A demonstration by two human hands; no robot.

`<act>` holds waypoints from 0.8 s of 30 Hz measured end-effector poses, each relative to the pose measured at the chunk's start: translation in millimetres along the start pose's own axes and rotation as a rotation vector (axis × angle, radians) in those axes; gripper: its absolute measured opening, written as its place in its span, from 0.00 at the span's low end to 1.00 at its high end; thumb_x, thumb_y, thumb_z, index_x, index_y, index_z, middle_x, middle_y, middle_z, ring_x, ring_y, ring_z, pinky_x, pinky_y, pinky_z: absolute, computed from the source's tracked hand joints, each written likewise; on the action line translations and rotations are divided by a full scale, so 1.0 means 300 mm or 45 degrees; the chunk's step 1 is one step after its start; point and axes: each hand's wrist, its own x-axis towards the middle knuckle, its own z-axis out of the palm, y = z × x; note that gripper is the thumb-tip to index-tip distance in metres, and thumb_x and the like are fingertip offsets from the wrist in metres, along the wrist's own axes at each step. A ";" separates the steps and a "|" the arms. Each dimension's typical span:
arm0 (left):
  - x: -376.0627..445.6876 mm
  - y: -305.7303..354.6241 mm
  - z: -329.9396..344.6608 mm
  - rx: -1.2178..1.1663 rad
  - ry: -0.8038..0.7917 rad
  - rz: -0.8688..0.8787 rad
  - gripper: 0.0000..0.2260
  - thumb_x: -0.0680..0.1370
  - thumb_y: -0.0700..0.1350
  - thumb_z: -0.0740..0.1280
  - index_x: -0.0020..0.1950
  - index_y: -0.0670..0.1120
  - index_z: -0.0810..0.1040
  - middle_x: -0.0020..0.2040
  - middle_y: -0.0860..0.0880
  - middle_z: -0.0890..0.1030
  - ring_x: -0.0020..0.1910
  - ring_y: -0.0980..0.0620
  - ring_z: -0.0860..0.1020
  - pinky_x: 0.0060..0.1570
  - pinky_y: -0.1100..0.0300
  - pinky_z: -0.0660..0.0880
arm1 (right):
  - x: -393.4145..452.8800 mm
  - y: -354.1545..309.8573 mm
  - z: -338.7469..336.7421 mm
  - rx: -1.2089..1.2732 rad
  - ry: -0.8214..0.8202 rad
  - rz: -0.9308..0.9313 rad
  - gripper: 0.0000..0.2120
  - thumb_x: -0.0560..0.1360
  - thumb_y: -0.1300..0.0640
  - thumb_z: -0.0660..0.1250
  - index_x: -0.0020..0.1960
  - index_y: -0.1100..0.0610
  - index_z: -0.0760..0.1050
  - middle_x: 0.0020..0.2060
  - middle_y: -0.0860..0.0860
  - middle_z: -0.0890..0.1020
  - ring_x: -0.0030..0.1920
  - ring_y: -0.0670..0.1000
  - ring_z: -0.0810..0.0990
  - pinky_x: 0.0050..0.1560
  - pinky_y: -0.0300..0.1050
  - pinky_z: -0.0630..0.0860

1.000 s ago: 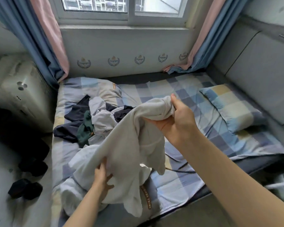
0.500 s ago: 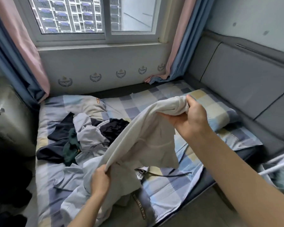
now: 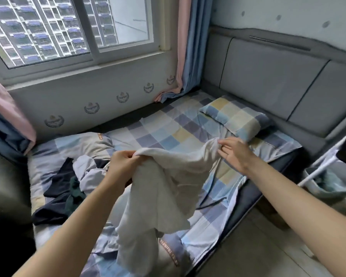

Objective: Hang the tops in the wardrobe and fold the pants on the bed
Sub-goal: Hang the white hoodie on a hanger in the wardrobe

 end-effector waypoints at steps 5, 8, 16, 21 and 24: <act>0.025 0.200 0.212 -0.268 -0.081 -0.127 0.11 0.73 0.46 0.73 0.41 0.37 0.83 0.35 0.42 0.78 0.34 0.50 0.74 0.36 0.58 0.70 | -0.105 0.024 -0.084 -0.872 -0.269 0.064 0.21 0.75 0.66 0.62 0.67 0.57 0.69 0.58 0.51 0.77 0.58 0.51 0.77 0.55 0.45 0.75; 0.049 0.285 0.312 -0.356 -0.103 -0.152 0.11 0.73 0.47 0.74 0.42 0.39 0.83 0.38 0.42 0.79 0.36 0.48 0.77 0.37 0.58 0.72 | -0.155 0.027 -0.158 -1.190 -0.395 0.240 0.20 0.71 0.57 0.63 0.63 0.55 0.70 0.52 0.50 0.75 0.42 0.48 0.73 0.37 0.43 0.69; 0.000 0.462 0.591 -0.478 -0.261 -0.120 0.11 0.74 0.46 0.74 0.48 0.38 0.83 0.42 0.43 0.84 0.42 0.48 0.82 0.47 0.54 0.79 | -0.201 -0.012 -0.448 -0.548 -0.204 0.324 0.16 0.73 0.44 0.69 0.57 0.51 0.76 0.50 0.50 0.79 0.44 0.50 0.76 0.43 0.44 0.73; -0.034 0.504 0.749 -0.435 -0.344 -0.125 0.14 0.75 0.43 0.72 0.56 0.37 0.80 0.52 0.38 0.83 0.49 0.44 0.83 0.52 0.51 0.80 | -0.275 -0.195 -0.545 -0.576 0.342 -0.329 0.13 0.78 0.52 0.63 0.42 0.62 0.73 0.35 0.53 0.78 0.32 0.46 0.75 0.34 0.39 0.71; -0.059 0.510 0.831 -0.495 -0.377 -0.209 0.15 0.76 0.40 0.70 0.60 0.35 0.77 0.40 0.42 0.82 0.33 0.52 0.81 0.44 0.56 0.79 | -0.339 -0.352 -0.639 -0.821 0.644 -0.646 0.18 0.78 0.51 0.63 0.33 0.58 0.66 0.27 0.48 0.69 0.30 0.46 0.67 0.32 0.43 0.63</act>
